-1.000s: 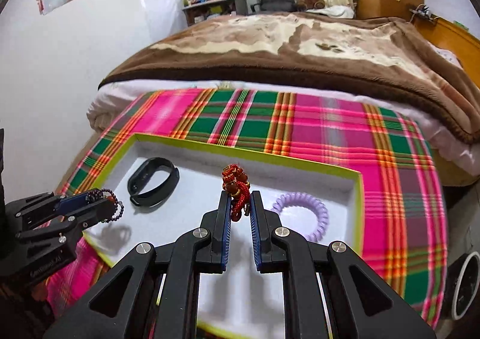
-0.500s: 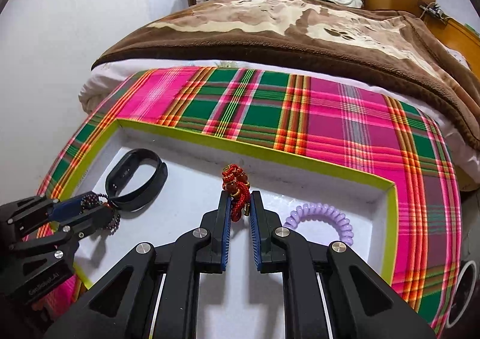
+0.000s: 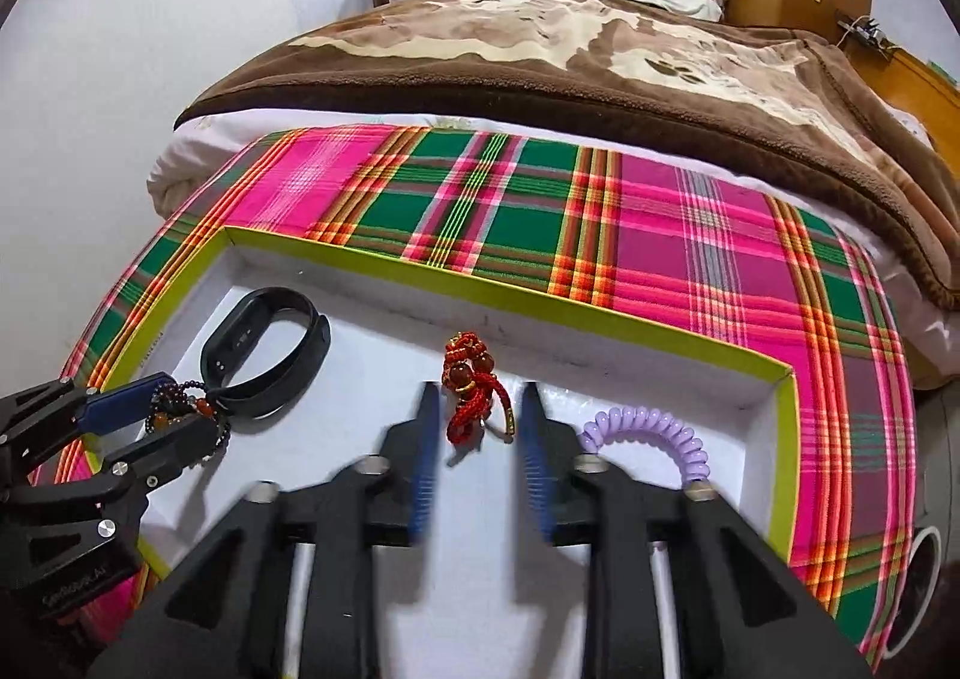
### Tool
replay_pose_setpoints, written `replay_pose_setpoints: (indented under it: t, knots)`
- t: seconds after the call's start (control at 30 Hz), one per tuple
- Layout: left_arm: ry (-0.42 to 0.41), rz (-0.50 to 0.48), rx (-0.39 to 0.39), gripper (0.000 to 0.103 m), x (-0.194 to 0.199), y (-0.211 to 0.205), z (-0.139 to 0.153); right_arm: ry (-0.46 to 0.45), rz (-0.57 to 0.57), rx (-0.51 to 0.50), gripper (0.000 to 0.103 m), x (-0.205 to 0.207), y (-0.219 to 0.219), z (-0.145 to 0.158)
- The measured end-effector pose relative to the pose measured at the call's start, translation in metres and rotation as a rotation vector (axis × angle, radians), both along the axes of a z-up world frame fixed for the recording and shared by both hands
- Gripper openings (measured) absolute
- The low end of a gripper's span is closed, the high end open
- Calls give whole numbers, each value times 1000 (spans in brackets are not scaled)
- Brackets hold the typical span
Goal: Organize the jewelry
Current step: 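Lower the beaded bracelet and red charm into the tray and open both tools, then move both tools back over the remaining jewelry and grasp the silver flower bracelets with the left tool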
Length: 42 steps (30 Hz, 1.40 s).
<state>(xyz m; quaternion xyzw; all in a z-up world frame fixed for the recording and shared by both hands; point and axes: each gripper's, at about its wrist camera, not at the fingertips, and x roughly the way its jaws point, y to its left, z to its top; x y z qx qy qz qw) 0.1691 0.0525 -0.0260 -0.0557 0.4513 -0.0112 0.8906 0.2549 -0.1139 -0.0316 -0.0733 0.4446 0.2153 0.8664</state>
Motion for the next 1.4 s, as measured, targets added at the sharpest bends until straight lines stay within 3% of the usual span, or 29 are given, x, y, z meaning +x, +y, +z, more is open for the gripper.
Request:
replay_pose_setpoints:
  t: [0.5, 0.87, 1.13, 1.4]
  knots:
    - [-52, -26, -27, 48, -26, -6, 23, -57, -24, 77, 42, -30, -12, 28]
    - [-86, -76, -78, 50, -67, -13, 38, -133, -65, 101, 42, -87, -40, 51]
    - [-85, -105, -108, 50, -94, -19, 35, -156, -104, 98, 42, -127, -73, 50]
    - [-68, -121, -119, 50, -107, -24, 27, -110, -67, 152, 42, -161, -88, 32]
